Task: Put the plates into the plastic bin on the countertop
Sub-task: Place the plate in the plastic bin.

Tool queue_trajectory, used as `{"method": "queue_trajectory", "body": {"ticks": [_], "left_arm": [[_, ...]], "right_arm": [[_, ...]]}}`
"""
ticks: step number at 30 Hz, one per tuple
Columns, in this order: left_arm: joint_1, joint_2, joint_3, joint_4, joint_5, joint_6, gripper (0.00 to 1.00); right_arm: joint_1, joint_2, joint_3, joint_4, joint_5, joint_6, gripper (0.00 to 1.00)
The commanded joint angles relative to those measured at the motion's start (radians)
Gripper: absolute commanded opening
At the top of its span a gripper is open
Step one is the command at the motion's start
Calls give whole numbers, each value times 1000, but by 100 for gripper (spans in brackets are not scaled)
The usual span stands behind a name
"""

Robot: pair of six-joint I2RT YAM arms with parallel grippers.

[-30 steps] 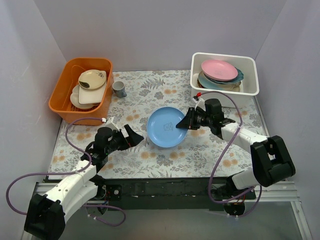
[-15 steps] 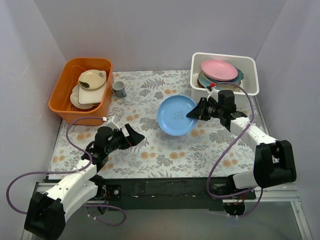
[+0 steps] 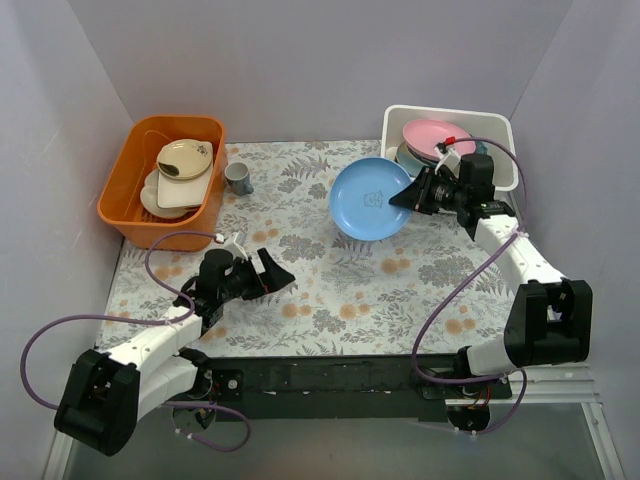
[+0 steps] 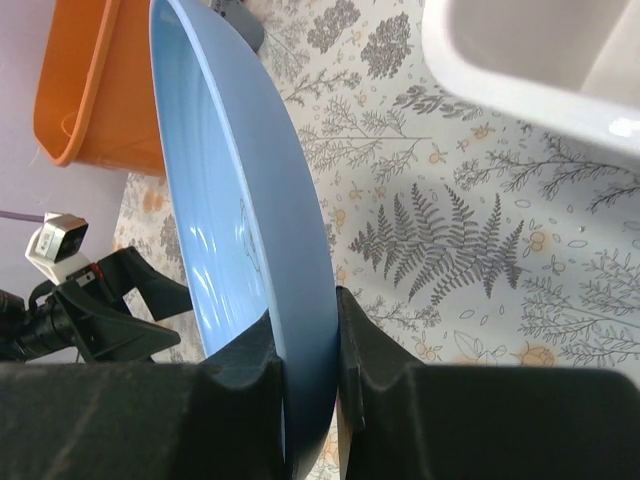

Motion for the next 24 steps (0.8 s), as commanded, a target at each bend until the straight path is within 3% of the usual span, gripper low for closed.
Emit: {"method": "queue_trajectory", "body": {"ticks": [1,16,24], "left_arm": [[-7,-14,5,44,23,7,98],[-8,-48,-52,69,8,-23,98],[-8,9,-52,115,29,-22,98]], "right_arm": [[-27,21,106,-7,-28,-12,1],[-176,107,274,-7,-41,34,1],[-225,130,325,12,-19,78,1]]}}
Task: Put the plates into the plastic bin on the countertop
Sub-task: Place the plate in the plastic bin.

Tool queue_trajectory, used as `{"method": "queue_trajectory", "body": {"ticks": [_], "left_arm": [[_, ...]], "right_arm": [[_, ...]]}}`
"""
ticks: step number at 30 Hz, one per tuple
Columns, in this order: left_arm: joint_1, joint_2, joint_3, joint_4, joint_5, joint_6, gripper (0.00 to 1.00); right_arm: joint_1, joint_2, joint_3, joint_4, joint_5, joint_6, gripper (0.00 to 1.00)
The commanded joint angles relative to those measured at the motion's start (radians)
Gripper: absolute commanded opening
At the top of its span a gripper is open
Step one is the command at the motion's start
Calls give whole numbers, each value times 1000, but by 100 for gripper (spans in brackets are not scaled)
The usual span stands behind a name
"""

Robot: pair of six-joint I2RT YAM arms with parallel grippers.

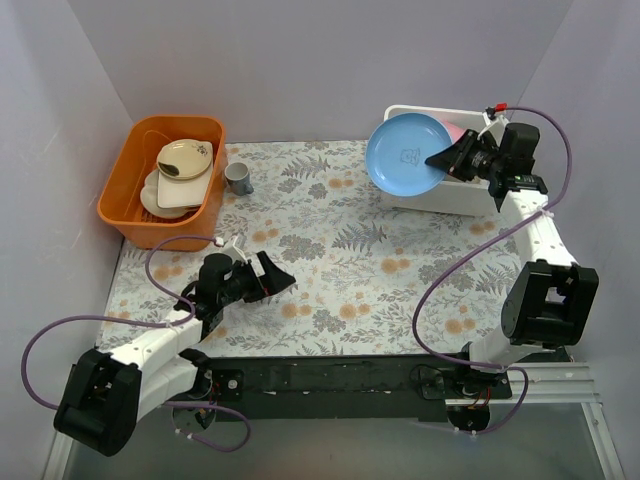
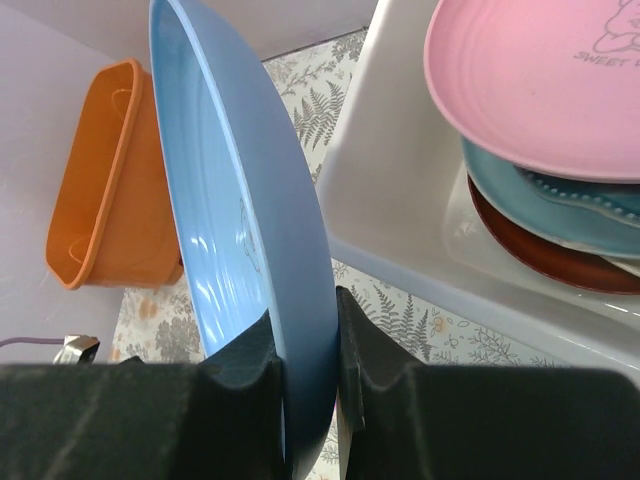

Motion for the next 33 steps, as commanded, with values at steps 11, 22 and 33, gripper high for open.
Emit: {"method": "queue_trajectory", "body": {"ticks": [11,22,33], "left_arm": [[-6,20,-13,51,23,2,98],[-7,-14,-32,23,-4,5,98],[-6,9,-12,3,-13,26,98]], "right_arm": [[-80,60,93,94,75,82,1],[-115,166,189,186,200,163,1],[-135,241,232,224,205,211,1]]}}
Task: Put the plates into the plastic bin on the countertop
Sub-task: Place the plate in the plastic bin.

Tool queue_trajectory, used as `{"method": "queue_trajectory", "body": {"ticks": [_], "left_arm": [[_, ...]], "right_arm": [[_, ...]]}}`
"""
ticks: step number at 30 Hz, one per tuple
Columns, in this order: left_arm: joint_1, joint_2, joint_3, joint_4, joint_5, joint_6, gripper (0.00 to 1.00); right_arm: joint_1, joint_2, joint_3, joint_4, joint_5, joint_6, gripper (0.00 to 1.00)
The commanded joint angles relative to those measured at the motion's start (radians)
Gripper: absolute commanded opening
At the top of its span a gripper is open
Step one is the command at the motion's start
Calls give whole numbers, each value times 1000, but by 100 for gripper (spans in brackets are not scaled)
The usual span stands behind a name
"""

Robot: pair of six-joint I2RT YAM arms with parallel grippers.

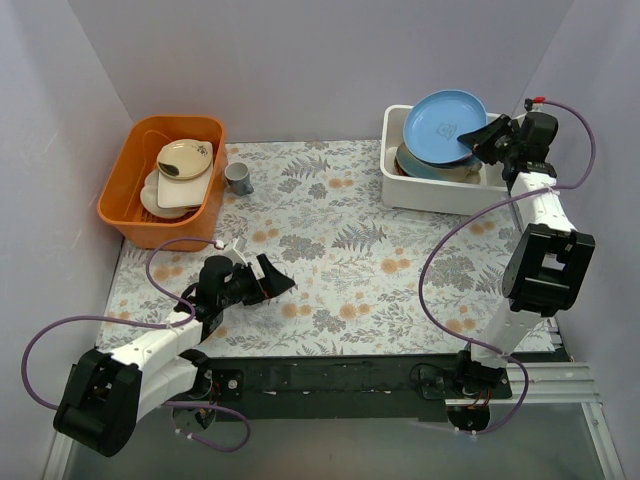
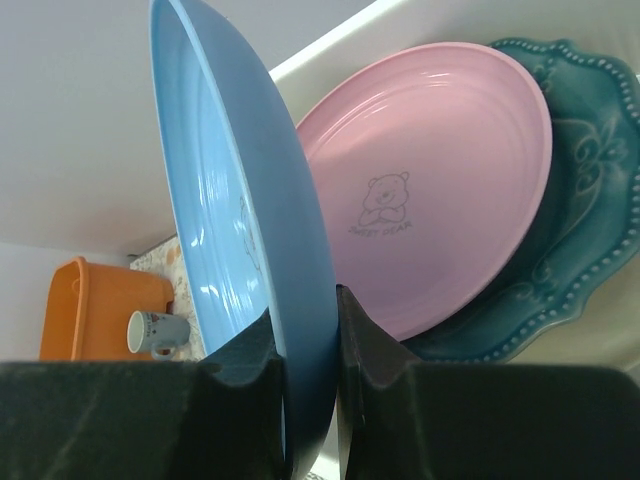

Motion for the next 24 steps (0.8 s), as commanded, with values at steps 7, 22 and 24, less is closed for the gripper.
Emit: {"method": "queue_trajectory", "body": {"ticks": [7,22,24], "left_arm": [[-2,13,17,-7,-5,29,98],[-2,14,24,-21,-8,38,98],[-4,13,26,-24,-8,38,98]], "right_arm": [[-12,24,64,92,-4,39,1],[-19,90,87,79,-14,41,1],[-19,94,89,79,-17,41,1]]}}
